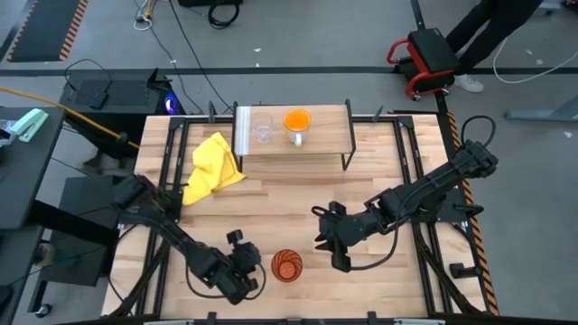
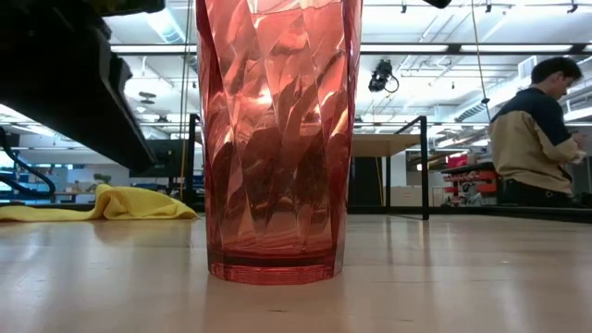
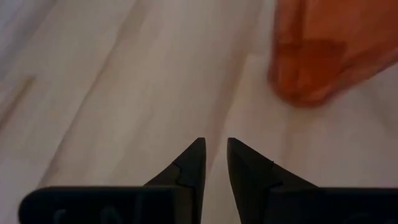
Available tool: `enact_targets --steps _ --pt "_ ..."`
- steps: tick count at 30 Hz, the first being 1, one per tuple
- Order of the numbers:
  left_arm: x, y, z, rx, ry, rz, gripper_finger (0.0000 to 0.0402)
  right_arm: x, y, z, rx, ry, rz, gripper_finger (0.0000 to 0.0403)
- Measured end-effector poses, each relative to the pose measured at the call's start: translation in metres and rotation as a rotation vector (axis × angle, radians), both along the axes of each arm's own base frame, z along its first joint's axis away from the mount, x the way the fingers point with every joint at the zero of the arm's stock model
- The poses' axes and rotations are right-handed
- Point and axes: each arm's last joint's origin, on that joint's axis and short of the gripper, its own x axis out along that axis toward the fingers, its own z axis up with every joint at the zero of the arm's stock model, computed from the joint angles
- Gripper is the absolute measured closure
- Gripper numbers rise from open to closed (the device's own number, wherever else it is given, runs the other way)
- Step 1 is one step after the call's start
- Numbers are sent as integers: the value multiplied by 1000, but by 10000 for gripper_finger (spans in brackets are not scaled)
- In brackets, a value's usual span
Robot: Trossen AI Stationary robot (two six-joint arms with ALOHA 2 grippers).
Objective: Stack small to large cups/mugs on shelf
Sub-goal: Put the brown cup on the shelf
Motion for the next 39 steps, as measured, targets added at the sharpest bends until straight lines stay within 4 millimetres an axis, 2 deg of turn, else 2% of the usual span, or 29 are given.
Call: enact_targets --steps 7,16,22,33,39 --pt "14 -14 -4 -70 -60 -125 327 0 12 -10 -63 13 21 298" --pt "19 -20 -2 -146 -72 -198 311 4 23 -27 -91 63 44 298" --pt "25 -22 2 -154 -118 -245 306 2 30 -28 -82 68 52 299" --pt "39 -9 4 -151 -155 -219 307 -7 41 -29 -76 87 73 299" --pt "47 -2 6 -165 -162 -223 302 -13 39 -33 -100 142 29 299"
